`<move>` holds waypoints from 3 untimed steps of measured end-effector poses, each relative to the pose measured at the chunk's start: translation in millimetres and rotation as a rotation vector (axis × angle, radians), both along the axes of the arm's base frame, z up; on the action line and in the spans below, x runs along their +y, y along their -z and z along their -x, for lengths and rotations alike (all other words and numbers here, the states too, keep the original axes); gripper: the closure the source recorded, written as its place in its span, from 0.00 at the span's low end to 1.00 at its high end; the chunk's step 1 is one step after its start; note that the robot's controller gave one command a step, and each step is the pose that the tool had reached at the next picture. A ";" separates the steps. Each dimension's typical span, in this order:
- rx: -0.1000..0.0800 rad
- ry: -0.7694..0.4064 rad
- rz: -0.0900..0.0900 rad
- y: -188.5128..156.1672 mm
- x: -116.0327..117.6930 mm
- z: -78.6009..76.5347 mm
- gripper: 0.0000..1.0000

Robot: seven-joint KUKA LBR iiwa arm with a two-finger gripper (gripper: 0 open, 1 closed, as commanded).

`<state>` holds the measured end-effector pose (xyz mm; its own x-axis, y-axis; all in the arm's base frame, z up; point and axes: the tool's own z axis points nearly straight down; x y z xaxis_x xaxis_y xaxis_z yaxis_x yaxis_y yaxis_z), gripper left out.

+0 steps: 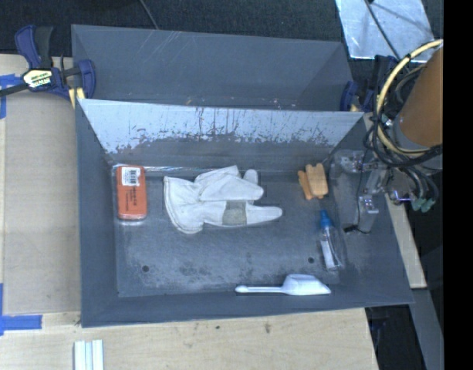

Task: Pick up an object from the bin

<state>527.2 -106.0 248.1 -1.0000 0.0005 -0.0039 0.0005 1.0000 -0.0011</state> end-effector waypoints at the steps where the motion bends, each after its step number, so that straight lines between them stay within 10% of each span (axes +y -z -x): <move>1: -0.010 -0.020 0.003 39.6 15.3 -40.5 0.00; 3: 0.010 0.110 -0.001 115.8 95.8 -77.4 0.00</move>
Offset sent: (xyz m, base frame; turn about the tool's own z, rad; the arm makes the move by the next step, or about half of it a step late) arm 0.0748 0.0505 -0.1275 0.0613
